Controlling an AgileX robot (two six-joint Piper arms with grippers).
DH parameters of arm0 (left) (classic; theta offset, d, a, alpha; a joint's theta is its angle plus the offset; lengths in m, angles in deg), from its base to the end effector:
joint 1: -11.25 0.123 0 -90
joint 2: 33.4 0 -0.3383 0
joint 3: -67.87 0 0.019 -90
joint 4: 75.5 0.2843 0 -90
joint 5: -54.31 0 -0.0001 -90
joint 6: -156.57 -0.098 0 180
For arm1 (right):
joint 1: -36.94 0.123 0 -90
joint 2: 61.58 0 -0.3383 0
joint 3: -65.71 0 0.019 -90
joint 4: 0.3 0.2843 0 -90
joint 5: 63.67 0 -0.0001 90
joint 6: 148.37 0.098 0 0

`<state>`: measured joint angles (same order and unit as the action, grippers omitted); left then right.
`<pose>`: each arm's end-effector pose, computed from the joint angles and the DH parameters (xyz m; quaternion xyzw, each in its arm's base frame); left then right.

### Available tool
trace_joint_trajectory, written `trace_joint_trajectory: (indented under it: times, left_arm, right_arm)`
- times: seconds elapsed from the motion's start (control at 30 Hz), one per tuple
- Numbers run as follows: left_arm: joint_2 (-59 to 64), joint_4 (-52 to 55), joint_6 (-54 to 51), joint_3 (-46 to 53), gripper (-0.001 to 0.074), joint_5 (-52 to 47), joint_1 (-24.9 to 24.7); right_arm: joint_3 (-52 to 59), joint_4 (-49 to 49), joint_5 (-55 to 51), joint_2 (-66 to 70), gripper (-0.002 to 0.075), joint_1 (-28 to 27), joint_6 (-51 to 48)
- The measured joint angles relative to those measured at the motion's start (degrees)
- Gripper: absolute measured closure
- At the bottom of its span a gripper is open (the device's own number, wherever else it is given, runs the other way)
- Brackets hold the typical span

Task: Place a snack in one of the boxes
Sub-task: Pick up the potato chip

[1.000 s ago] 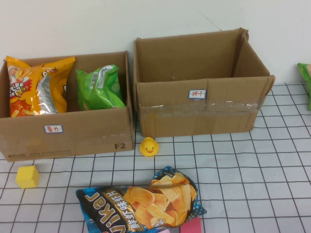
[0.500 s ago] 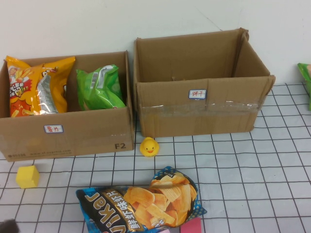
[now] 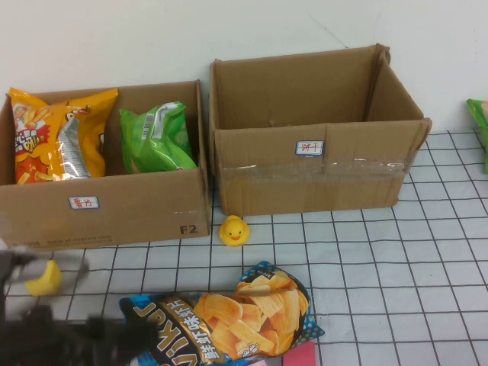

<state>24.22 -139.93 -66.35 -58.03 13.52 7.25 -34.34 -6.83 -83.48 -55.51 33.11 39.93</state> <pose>0.1442 -0.0680 0.2680 0.0434 0.8770 -0.3424 0.3342 0.0398 -0.0065 0.1708 0.0532 0.7953 -0.0242 0.6034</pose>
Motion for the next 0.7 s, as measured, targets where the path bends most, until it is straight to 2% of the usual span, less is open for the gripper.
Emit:
trace_joint_trajectory:
  times: [0.07,0.37,0.7]
  left_arm:
    - [6.3,-8.2,-4.5,-0.4,0.0171,1.7,0.0]
    - [13.6,-10.3,-7.8,-0.5,0.0148,5.8,0.0]
    - [13.7,-0.1,6.5,-0.5,0.0148,10.7,0.0]
  right_arm:
    - [0.0,0.0,0.0,0.0,0.0727,0.0,0.0]
    - [0.0,0.0,0.0,0.0,0.0727,0.0,0.0]
    - [0.0,0.0,0.0,0.0,0.0727,0.0,0.0]
